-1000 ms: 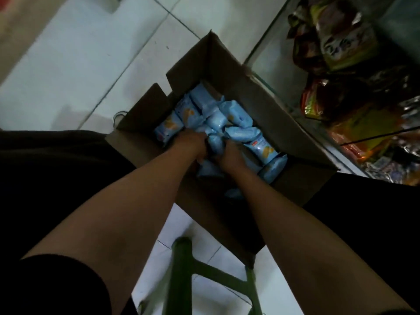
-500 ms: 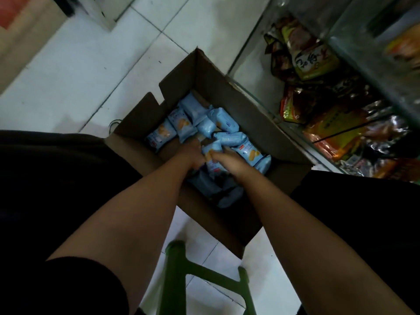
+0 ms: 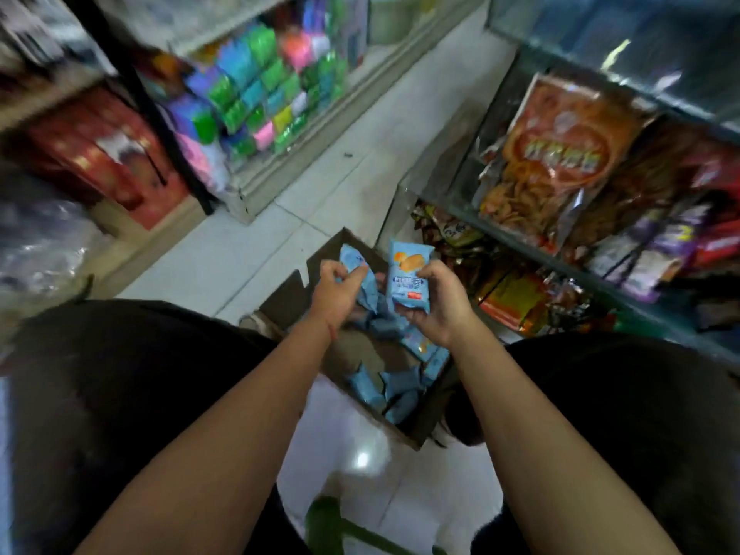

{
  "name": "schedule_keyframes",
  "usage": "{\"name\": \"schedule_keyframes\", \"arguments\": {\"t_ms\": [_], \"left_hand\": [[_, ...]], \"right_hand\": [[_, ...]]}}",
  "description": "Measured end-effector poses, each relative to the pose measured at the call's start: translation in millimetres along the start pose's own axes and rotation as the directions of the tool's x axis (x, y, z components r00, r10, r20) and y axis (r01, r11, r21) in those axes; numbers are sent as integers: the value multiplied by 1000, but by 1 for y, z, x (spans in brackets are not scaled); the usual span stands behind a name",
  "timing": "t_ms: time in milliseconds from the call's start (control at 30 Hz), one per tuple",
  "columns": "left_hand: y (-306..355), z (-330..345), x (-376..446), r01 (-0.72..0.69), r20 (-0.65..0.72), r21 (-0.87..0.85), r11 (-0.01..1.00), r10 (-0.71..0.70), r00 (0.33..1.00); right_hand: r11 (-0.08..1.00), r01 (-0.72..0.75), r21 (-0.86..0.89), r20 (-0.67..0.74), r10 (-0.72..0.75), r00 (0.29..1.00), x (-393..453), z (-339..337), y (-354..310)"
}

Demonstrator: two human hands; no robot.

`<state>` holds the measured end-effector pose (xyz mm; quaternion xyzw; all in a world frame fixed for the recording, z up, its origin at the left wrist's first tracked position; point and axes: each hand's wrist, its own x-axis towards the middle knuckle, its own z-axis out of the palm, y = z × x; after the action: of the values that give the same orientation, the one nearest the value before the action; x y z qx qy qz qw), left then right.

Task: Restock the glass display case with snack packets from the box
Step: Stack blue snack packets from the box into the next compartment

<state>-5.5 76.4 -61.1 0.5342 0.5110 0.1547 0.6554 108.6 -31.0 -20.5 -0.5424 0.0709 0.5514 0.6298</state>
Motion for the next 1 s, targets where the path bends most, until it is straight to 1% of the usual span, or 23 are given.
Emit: {"name": "schedule_keyframes", "arguments": {"t_ms": [67,133,200,267,300,367,400,467,533,567,700,767,833,867,933,1000], "left_hand": [[34,-9,-27,-33,69,-108,994,40,997],[58,-16,-48,-63,140,-155,986,85,987],[76,-21,-67,-75,152,-234,969,112,982],[91,-28,-84,-80,141,-329,941,133,981],[97,-32,-91,-63,162,-381,922,134,978],[105,-41,-104,-31,247,-462,886,162,955],[106,-44,-110,-31,282,-472,881,185,941],[102,-46,-116,-52,309,-437,898,204,929],[94,-44,-120,-64,290,-416,907,199,936],[91,-42,-121,-46,281,-435,899,184,942],[87,-39,-123,59,246,-535,843,89,965],[90,-42,-123,91,222,-610,787,60,973],[97,-43,-123,142,254,-680,720,49,966],[102,-41,-125,164,289,-686,709,58,956],[120,-34,-135,175,361,-658,733,103,927],[150,-25,-150,119,428,-590,798,184,885]], "right_hand": [[997,67,31,45,-69,997,-29,13,-18],[993,117,26,91,-119,989,-59,24,-32],[987,163,-5,123,-161,979,-85,29,-44],[977,210,-30,112,-205,972,-108,29,-54],[973,226,-40,90,-222,971,-116,28,-57],[963,263,-62,74,-259,963,-127,20,-61],[955,285,-79,85,-279,957,-130,15,-60],[935,337,-113,121,-323,938,-134,7,-57],[911,377,-170,135,-357,924,-137,1,-52],[900,392,-191,132,-372,919,-139,0,-49],[860,465,-211,60,-464,884,-139,-7,-47],[851,488,-195,44,-489,871,-139,-9,-52],[853,489,-183,46,-489,871,-140,-9,-57],[859,482,-171,49,-481,875,-141,-7,-61],[867,484,-120,75,-478,875,-149,5,-70],[829,550,-105,111,-540,835,-162,23,-86]]}}
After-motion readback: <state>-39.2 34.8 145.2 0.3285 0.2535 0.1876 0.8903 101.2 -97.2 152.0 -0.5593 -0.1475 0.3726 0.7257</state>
